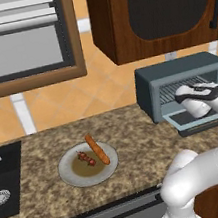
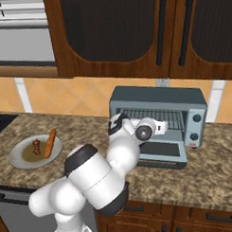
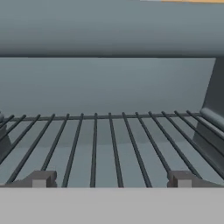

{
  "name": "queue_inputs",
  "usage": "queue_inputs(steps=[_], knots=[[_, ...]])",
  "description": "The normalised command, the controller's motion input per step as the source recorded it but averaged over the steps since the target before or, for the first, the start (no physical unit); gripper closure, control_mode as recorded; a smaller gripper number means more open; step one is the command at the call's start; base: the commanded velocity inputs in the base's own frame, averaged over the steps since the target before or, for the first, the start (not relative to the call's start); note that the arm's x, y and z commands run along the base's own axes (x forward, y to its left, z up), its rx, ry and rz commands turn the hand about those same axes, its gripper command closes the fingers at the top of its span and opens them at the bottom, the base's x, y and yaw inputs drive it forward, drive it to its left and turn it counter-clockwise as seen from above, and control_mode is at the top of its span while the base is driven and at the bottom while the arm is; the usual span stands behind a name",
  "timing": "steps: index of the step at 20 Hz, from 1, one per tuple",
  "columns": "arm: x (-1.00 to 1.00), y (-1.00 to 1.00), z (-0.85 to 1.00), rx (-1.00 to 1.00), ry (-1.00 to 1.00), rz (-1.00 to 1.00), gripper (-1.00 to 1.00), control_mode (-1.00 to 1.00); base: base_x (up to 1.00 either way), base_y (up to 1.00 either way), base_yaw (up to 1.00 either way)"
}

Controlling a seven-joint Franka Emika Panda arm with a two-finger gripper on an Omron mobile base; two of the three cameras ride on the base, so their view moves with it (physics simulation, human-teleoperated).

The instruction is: Pick up the kebab skewer and baguette bread, and place them inside the toaster oven. Close the toaster oven door and start by setting the timer.

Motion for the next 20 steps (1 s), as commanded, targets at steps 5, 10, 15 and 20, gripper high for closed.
queue_inputs(steps=[5, 10, 15, 20], knots=[[0.07, 0.0, -0.25, 0.0, 0.05, 0.0, -1.0, -1.0, 0.0, 0.0, 0.0], [0.1, 0.0, -0.21, 0.0, 0.03, 0.0, -1.0, -1.0, 0.0, 0.0, 0.0], [0.28, 0.0, -0.03, 0.0, 0.0, 0.0, -1.0, -1.0, 0.0, 0.0, 0.0], [0.03, 0.0, -0.55, -0.02, 0.0, 0.0, -1.0, -1.0, 0.0, 0.0, 0.0]])
